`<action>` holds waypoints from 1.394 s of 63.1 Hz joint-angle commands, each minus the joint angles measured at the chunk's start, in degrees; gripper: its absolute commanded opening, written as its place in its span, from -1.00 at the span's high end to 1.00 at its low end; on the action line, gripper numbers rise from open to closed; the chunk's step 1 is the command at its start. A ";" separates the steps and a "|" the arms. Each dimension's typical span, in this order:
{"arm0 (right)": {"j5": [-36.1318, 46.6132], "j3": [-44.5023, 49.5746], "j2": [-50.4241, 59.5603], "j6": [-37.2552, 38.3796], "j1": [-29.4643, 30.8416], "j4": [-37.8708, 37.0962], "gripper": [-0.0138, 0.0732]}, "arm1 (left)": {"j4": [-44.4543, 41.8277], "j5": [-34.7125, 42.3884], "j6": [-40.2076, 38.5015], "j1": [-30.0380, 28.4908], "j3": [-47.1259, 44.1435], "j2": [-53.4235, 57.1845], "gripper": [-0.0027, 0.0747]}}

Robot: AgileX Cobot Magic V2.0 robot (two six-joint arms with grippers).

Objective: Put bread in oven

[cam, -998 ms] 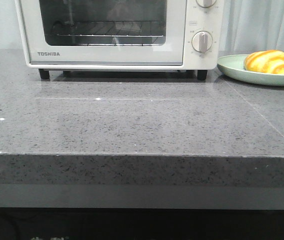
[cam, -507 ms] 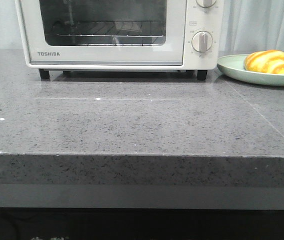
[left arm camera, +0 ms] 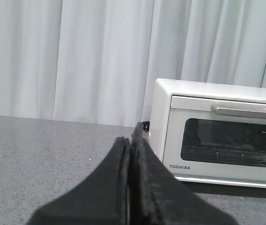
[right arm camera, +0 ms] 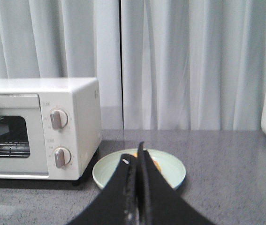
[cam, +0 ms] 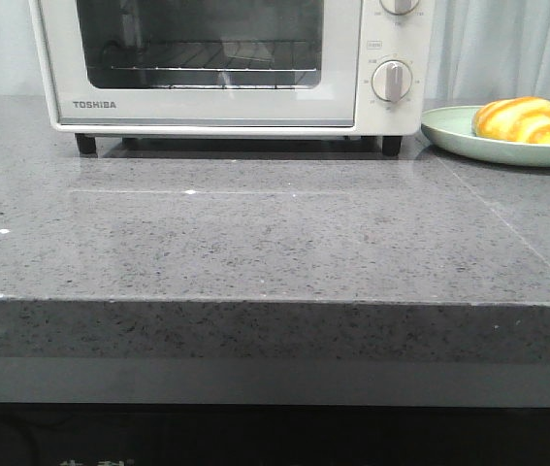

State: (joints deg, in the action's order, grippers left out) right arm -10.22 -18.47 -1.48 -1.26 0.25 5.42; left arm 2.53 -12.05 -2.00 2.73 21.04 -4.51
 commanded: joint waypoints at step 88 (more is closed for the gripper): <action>-19.99 -18.67 -34.38 -0.24 0.26 -2.39 -0.68 | 1.58 -4.26 1.46 14.83 23.70 -42.40 0.98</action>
State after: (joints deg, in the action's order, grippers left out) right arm -33.75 -35.36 -35.52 -1.26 0.25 3.45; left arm 3.44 -23.50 -0.64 13.71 40.65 -44.06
